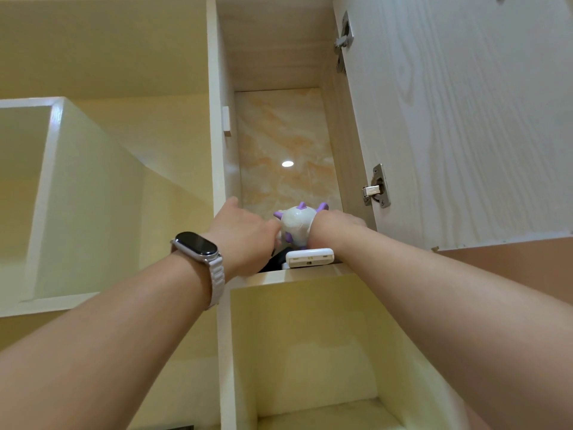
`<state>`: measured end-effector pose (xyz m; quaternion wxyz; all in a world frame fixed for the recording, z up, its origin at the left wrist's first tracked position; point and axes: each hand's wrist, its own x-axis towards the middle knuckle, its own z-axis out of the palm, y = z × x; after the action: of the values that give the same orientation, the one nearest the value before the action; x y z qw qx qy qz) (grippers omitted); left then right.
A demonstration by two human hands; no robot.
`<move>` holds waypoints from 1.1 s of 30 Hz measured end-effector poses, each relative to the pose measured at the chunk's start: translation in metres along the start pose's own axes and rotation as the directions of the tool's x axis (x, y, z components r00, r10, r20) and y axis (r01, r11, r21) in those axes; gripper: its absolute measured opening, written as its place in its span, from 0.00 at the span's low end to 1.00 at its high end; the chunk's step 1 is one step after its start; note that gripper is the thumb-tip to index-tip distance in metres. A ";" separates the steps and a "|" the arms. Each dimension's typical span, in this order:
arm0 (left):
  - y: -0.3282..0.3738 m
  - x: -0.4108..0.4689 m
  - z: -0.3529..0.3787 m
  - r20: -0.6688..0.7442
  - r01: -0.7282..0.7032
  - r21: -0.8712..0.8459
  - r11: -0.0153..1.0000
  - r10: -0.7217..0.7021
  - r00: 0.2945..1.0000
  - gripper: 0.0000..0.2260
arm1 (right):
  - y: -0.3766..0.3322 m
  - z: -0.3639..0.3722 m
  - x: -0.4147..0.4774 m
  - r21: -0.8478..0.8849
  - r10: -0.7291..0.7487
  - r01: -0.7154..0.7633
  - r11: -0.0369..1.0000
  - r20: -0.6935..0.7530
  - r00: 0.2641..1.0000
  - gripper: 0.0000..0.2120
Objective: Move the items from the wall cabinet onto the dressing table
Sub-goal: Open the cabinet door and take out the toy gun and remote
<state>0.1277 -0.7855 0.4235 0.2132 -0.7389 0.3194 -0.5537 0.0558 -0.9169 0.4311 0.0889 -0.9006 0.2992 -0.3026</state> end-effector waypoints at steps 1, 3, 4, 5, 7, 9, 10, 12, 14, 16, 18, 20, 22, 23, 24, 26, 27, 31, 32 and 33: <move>0.000 -0.001 -0.003 0.042 -0.016 0.020 1.000 0.015 0.999 0.14 | 0.003 0.001 0.000 -0.008 -0.040 0.039 0.999 -0.033 0.999 0.10; 0.000 -0.002 -0.008 0.054 -0.008 -0.045 0.999 0.011 0.999 0.16 | 0.008 0.003 -0.001 -0.063 -0.103 0.096 0.993 -0.121 0.987 0.10; 0.000 -0.003 -0.010 0.036 0.005 -0.131 0.991 0.000 0.999 0.15 | 0.008 0.004 -0.002 -0.081 -0.110 0.099 0.992 -0.136 0.985 0.13; -0.002 -0.003 -0.010 0.001 0.020 -0.267 0.963 -0.021 1.000 0.15 | 0.006 0.003 -0.002 -0.065 -0.091 0.083 0.994 -0.124 0.988 0.14; -0.003 -0.012 -0.009 -0.106 -0.002 -0.586 0.810 -0.074 0.992 0.19 | -0.002 0.001 -0.004 -0.033 -0.008 0.006 0.999 -0.051 0.999 0.15; -0.001 -0.027 -0.009 -0.209 -0.126 -0.860 0.495 -0.117 0.971 0.18 | -0.008 -0.002 -0.005 -0.022 0.040 -0.039 0.999 0.010 0.999 0.14; 0.001 -0.035 -0.011 -0.235 -0.182 -0.903 0.390 -0.092 0.968 0.16 | -0.010 -0.002 -0.003 -0.027 0.038 -0.038 0.999 0.013 0.999 0.12; 0.009 -0.048 -0.014 -0.244 -0.228 -0.875 0.428 0.017 0.970 0.17 | -0.009 -0.006 -0.008 -0.013 0.024 -0.023 1.000 0.019 1.000 0.15; 0.019 -0.051 -0.014 -0.275 -0.260 -0.733 0.628 0.074 0.958 0.20 | -0.007 -0.011 -0.016 0.018 0.009 -0.010 1.000 0.050 0.999 0.12; 0.025 -0.048 -0.014 -0.355 -0.251 -0.639 0.727 0.011 0.935 0.15 | -0.007 -0.013 -0.022 0.029 -0.018 0.016 0.999 0.046 0.999 0.09; 0.028 -0.046 -0.014 -0.393 -0.218 -0.620 0.754 -0.059 0.918 0.10 | -0.004 -0.012 -0.020 0.042 -0.039 0.038 0.998 0.031 0.999 0.05; 0.027 -0.046 -0.014 -0.394 -0.192 -0.606 0.772 -0.083 0.915 0.10 | -0.001 -0.007 -0.017 0.120 -0.032 0.027 0.992 0.040 0.999 0.05; 0.024 -0.050 -0.017 -0.405 -0.179 -0.602 0.778 -0.104 0.909 0.12 | 0.005 -0.003 -0.015 0.159 -0.035 0.042 0.986 -0.041 0.999 0.04; 0.022 -0.053 -0.018 -0.409 -0.173 -0.599 0.782 -0.113 0.906 0.12 | 0.008 -0.002 -0.014 0.146 -0.061 0.075 0.986 -0.101 0.993 0.04; 0.021 -0.056 -0.018 -0.413 -0.172 -0.600 0.781 -0.118 0.903 0.12 | 0.011 -0.002 -0.012 0.137 -0.070 0.090 0.986 -0.148 0.987 0.04; 0.020 -0.061 -0.015 -0.446 -0.188 -0.596 0.781 -0.127 0.886 0.10 | 0.015 -0.002 -0.020 0.182 -0.049 0.083 0.980 -0.181 0.982 0.11; 0.020 -0.063 -0.014 -0.474 -0.193 -0.584 0.788 -0.138 0.870 0.11 | 0.017 -0.004 -0.023 0.200 -0.058 0.099 0.975 -0.201 0.978 0.14; 0.017 -0.076 -0.013 -0.528 -0.173 -0.615 0.769 -0.239 0.815 0.11 | 0.025 -0.003 -0.028 0.235 -0.110 0.208 0.949 -0.373 0.921 0.07; 0.017 -0.080 -0.013 -0.517 -0.146 -0.633 0.760 -0.275 0.810 0.12 | 0.028 -0.003 -0.031 0.267 -0.114 0.238 0.934 -0.409 0.905 0.02; 0.017 -0.085 -0.013 -0.495 -0.109 -0.651 0.751 -0.312 0.811 0.11 | 0.031 -0.002 -0.033 0.290 -0.118 0.263 0.920 -0.434 0.893 0.04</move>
<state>0.0954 -0.7367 0.3583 -0.1967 -0.5794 0.4976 -0.6148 0.0187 -0.9223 0.4058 0.1483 -0.8135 0.1631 -0.5382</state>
